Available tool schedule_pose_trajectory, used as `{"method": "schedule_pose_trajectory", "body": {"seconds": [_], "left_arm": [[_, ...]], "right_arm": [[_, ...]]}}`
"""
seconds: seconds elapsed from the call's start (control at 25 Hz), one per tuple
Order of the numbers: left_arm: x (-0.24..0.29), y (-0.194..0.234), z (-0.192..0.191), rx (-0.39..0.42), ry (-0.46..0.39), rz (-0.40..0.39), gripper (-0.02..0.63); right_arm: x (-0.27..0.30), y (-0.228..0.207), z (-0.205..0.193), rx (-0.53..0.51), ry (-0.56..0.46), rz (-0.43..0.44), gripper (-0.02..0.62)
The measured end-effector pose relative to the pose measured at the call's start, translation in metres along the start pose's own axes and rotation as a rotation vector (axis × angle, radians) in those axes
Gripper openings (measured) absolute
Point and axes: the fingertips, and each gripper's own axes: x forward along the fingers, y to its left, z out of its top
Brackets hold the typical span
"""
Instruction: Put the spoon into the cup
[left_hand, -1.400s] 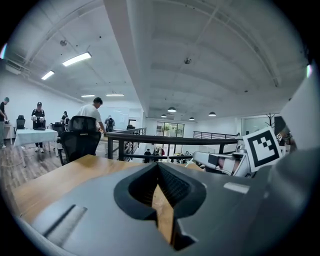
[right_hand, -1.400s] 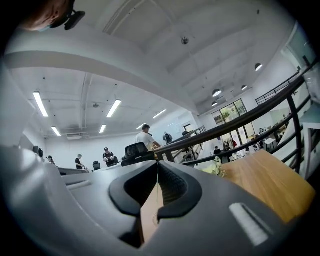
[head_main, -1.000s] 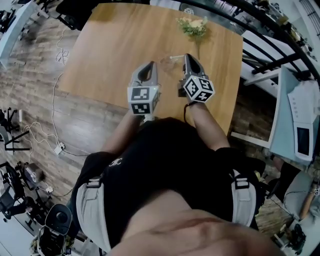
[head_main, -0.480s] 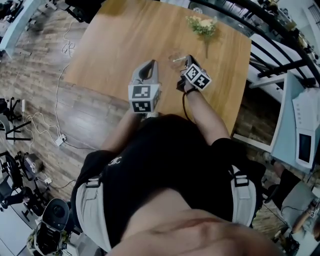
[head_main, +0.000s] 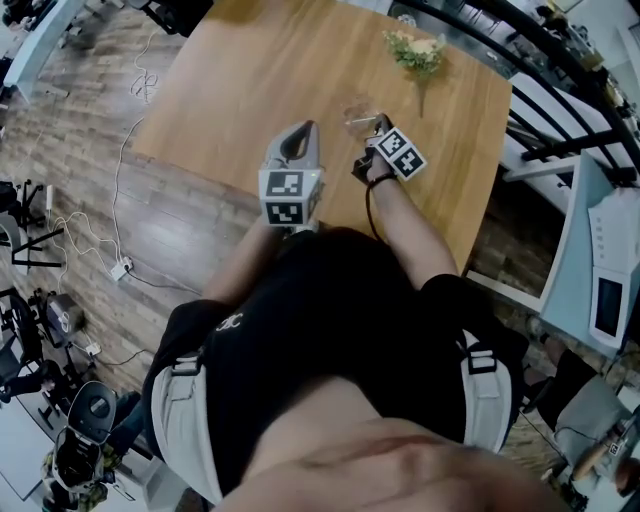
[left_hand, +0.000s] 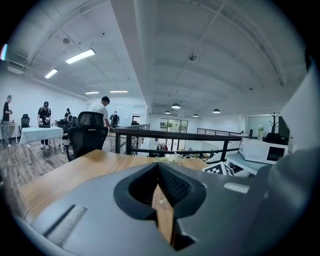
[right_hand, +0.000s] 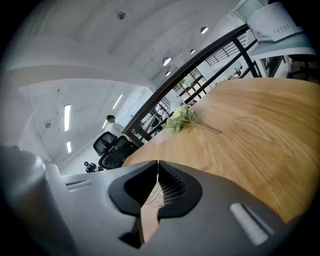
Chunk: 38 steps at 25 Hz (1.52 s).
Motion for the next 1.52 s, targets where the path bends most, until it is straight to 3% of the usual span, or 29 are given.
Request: {"method": "schedule_pose_trajectory", "body": {"seconds": [0.24,0.36,0.48,0.6,0.68,0.8,1.24,1.4,1.52], "left_arm": [[0.003,-0.002,-0.004,0.000,0.008,-0.008,0.012],[0.006,-0.003,-0.007,0.003,0.017,-0.016,0.012],[0.008,-0.005,-0.009,-0.004,0.029,-0.030,0.012],[0.011,-0.009,-0.011,-0.005,0.032,-0.045,0.012],[0.014,-0.011,-0.011,-0.003,0.029,-0.056,0.012],[0.019,-0.016,-0.010,0.001,0.028,-0.076,0.012],[0.036,-0.055,-0.008,0.008,0.028,-0.182,0.012],[0.042,-0.066,-0.007,0.020,0.033,-0.213,0.012],[0.046,-0.074,-0.006,0.028,0.029,-0.234,0.012]], "right_arm": [[0.003,0.001,-0.009,0.027,0.026,0.008,0.012],[0.004,0.005,-0.011,0.030,0.041,0.049,0.108],[0.000,0.009,-0.009,0.018,0.048,0.078,0.135],[-0.009,0.009,-0.001,-0.009,0.037,0.103,0.138],[-0.017,0.010,0.005,-0.037,0.022,0.118,0.097],[-0.031,0.014,0.019,-0.129,-0.021,0.137,0.000],[-0.102,0.085,0.061,-0.633,-0.165,0.194,-0.003],[-0.139,0.100,0.088,-0.814,-0.333,0.106,-0.003],[-0.156,0.098,0.098,-0.853,-0.405,0.066,-0.003]]}}
